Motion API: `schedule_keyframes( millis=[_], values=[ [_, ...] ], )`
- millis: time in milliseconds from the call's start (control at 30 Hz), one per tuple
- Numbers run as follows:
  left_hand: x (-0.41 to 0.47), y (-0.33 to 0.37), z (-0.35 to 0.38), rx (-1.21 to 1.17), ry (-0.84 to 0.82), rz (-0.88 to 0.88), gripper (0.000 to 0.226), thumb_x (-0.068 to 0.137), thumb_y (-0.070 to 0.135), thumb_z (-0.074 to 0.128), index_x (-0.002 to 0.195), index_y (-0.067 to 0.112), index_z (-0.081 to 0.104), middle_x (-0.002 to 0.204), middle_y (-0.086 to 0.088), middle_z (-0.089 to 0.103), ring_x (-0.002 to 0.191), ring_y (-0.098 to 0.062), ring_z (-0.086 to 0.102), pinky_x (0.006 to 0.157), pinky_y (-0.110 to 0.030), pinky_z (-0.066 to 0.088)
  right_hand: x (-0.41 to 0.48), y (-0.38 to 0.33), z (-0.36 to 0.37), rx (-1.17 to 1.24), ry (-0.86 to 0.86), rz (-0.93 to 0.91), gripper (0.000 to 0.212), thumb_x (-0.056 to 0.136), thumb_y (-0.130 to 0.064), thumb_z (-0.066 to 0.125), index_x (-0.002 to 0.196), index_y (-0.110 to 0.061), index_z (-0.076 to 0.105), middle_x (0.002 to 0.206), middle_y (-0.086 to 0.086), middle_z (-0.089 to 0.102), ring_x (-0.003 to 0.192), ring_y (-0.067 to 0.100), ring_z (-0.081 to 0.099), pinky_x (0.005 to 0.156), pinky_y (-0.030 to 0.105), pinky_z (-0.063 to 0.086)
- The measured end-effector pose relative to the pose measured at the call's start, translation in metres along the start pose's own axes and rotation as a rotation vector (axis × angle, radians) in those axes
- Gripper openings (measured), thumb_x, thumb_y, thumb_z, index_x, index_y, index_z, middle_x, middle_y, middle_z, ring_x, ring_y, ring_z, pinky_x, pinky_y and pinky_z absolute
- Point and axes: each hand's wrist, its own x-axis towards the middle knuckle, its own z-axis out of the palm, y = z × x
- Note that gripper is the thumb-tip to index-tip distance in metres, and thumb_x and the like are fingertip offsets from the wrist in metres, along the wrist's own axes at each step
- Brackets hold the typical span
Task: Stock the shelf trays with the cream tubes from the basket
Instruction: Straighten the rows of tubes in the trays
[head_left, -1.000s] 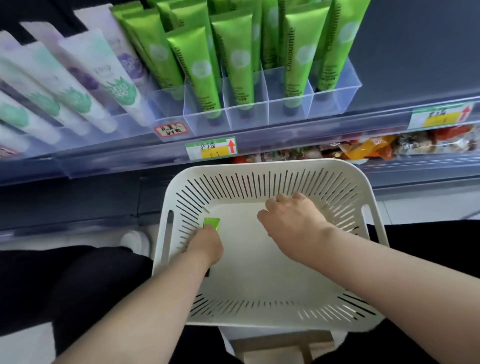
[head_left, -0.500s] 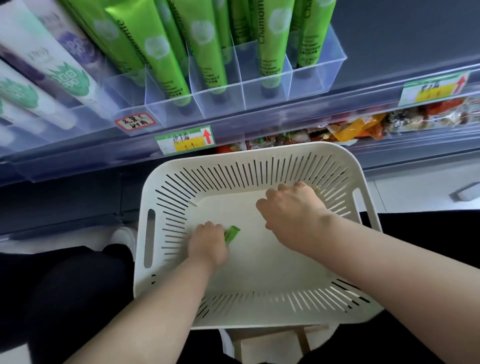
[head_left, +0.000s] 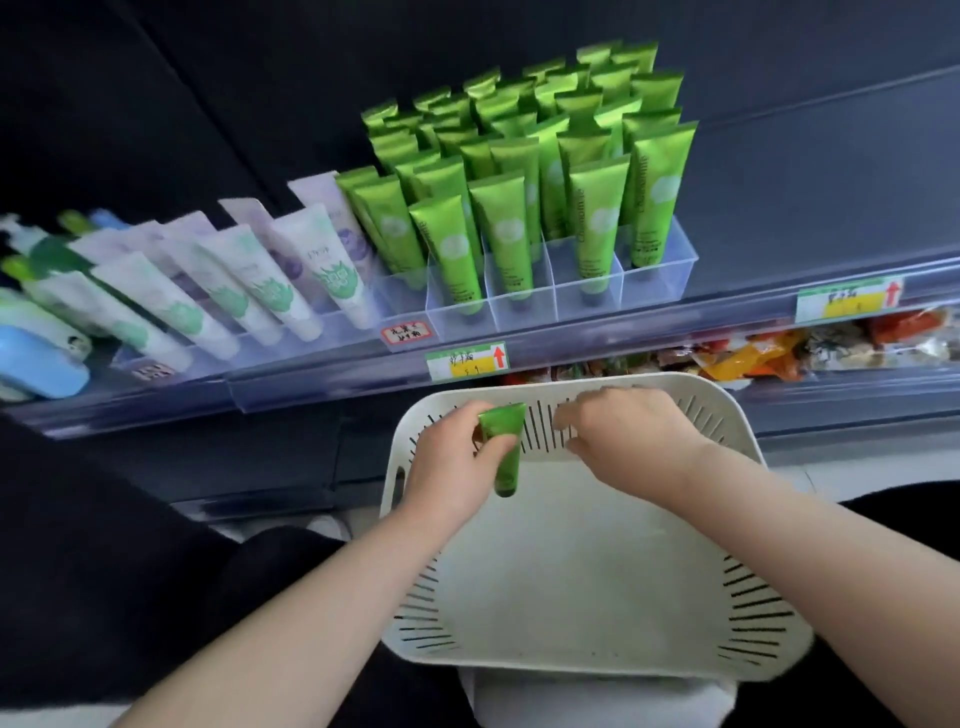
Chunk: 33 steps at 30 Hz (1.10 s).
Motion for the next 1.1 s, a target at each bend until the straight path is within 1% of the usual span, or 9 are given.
schedule_keyframes(
  millis=[67,200,300,367,633,833,933,1033,1100],
  values=[
    [0.009,0.018,-0.03,-0.043,0.11,0.065,0.018,0.081,0.028,0.072,0.097,0.03,0.064,0.083,0.012,0.067,0.078,-0.006,0.063,0.073,-0.02,0.048,0.003,0.001,-0.018,-0.002,0.109,0.022,0.026,0.093,-0.032,0.049,0.118,-0.033,0.055,0.115,-0.005,0.062,0.107,0.021,0.058,0.077,0.031,0.041],
    [0.029,0.045,-0.089,-0.189,0.22,0.095,0.025,0.084,0.038,0.062,0.103,0.022,0.062,0.088,0.004,0.069,0.085,-0.019,0.067,0.079,-0.041,0.055,0.021,-0.012,-0.063,0.02,0.304,0.015,0.027,0.09,-0.021,0.052,0.114,-0.032,0.058,0.105,-0.004,0.064,0.098,0.023,0.06,0.065,0.031,0.038],
    [0.051,0.053,-0.128,-0.066,0.385,0.12,0.026,0.088,0.039,0.059,0.11,0.025,0.063,0.081,0.01,0.065,0.079,-0.014,0.064,0.067,-0.031,0.049,0.045,-0.024,-0.094,0.009,0.412,-0.001,0.025,0.09,-0.02,0.051,0.112,-0.029,0.059,0.1,-0.003,0.065,0.094,0.024,0.061,0.06,0.028,0.038],
    [0.067,0.056,-0.148,-0.062,0.453,0.101,0.024,0.088,0.032,0.061,0.111,0.026,0.064,0.085,0.008,0.065,0.08,-0.015,0.063,0.07,-0.033,0.05,0.061,-0.031,-0.111,-0.001,0.47,0.006,0.025,0.091,-0.022,0.05,0.112,-0.031,0.059,0.099,-0.003,0.066,0.091,0.025,0.062,0.058,0.027,0.036],
    [0.119,0.049,-0.151,0.063,0.378,0.006,0.03,0.091,0.023,0.063,0.12,0.024,0.061,0.074,0.014,0.053,0.067,-0.008,0.053,0.069,-0.031,0.047,0.09,-0.03,-0.125,-0.019,0.459,0.048,0.025,0.093,-0.022,0.048,0.111,-0.034,0.06,0.092,-0.006,0.069,0.083,0.022,0.064,0.058,0.026,0.04],
    [0.137,0.037,-0.143,0.18,0.261,-0.058,0.028,0.093,0.018,0.059,0.121,0.022,0.059,0.101,-0.004,0.065,0.068,-0.008,0.052,0.066,-0.029,0.044,0.093,-0.019,-0.117,-0.066,0.421,0.084,0.019,0.091,-0.02,0.049,0.1,-0.03,0.062,0.079,-0.005,0.067,0.072,0.023,0.063,0.054,0.024,0.04],
    [0.136,0.04,-0.145,0.215,0.25,-0.047,0.027,0.094,0.019,0.057,0.121,0.023,0.058,0.108,-0.003,0.064,0.08,-0.016,0.056,0.07,-0.03,0.044,0.089,-0.013,-0.111,-0.075,0.43,0.099,0.018,0.09,-0.021,0.049,0.098,-0.03,0.062,0.076,-0.006,0.066,0.07,0.022,0.062,0.052,0.023,0.04],
    [0.131,0.05,-0.15,0.252,0.246,0.006,0.024,0.094,0.019,0.057,0.117,0.025,0.059,0.119,0.005,0.062,0.104,-0.018,0.058,0.087,-0.038,0.049,0.083,-0.005,-0.107,-0.072,0.443,0.125,0.019,0.091,-0.022,0.047,0.099,-0.031,0.062,0.077,-0.005,0.065,0.071,0.023,0.061,0.049,0.022,0.031],
    [0.128,0.061,-0.154,0.281,0.265,0.063,0.023,0.094,0.018,0.056,0.116,0.025,0.059,0.12,0.007,0.062,0.109,-0.016,0.057,0.087,-0.035,0.048,0.077,0.001,-0.104,-0.038,0.446,0.139,0.022,0.093,-0.024,0.045,0.104,-0.033,0.062,0.081,-0.006,0.067,0.075,0.023,0.062,0.051,0.023,0.034]
  ],
)
